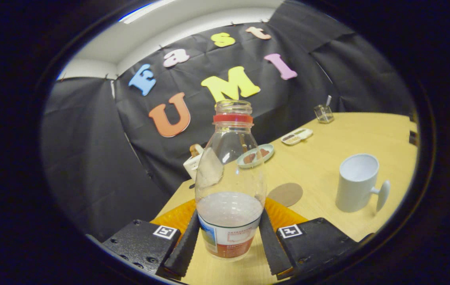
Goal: Take the bottle from table, then pour the juice into the cup, finally place the bottle on the coaster
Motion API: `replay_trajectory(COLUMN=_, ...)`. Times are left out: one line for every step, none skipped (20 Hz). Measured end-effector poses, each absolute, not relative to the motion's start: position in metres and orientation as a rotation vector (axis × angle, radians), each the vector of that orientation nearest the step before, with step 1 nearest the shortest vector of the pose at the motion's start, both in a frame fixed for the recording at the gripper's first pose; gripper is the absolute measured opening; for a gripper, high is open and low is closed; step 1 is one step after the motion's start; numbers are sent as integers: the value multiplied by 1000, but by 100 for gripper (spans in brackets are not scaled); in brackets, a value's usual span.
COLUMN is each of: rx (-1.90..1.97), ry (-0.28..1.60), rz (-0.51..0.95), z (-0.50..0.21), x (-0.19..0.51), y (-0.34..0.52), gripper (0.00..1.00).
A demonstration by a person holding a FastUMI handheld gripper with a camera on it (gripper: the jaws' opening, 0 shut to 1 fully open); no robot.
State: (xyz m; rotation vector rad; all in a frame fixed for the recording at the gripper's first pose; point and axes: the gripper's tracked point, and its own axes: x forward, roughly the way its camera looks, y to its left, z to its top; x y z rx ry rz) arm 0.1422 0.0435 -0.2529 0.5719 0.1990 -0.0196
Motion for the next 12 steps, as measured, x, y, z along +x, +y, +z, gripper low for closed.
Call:
replay_trajectory(rx=636, ry=202, rz=-2, z=-250, x=144, y=48, gripper=78)
replay_trajectory(rx=704, ry=191, rz=12, z=-242, x=143, y=53, gripper=78)
replay_trajectory(rx=753, ry=191, rz=15, z=-238, x=144, y=54, gripper=78)
replay_trajectory(rx=797, ry=196, rz=14, z=-239, x=143, y=53, gripper=78)
replay_trajectory(rx=851, ry=198, rz=18, z=-238, x=145, y=53, gripper=78)
replay_trajectory(rx=901, ry=192, rz=27, z=-234, x=146, y=54, gripper=78)
replay_trajectory(rx=946, ry=185, rz=30, z=-230, x=146, y=52, gripper=78)
replay_trajectory(rx=984, ry=178, rz=27, z=-227, x=146, y=50, gripper=78)
replay_trajectory(rx=1018, ry=179, rz=21, z=-226, x=147, y=47, gripper=78)
replay_trajectory(rx=1058, ry=177, rz=17, z=-227, x=146, y=44, gripper=78)
replay_trajectory(rx=1090, ry=168, rz=19, z=-225, x=144, y=41, gripper=78)
replay_trajectory(rx=1115, ry=164, rz=28, z=-223, x=144, y=40, gripper=77)
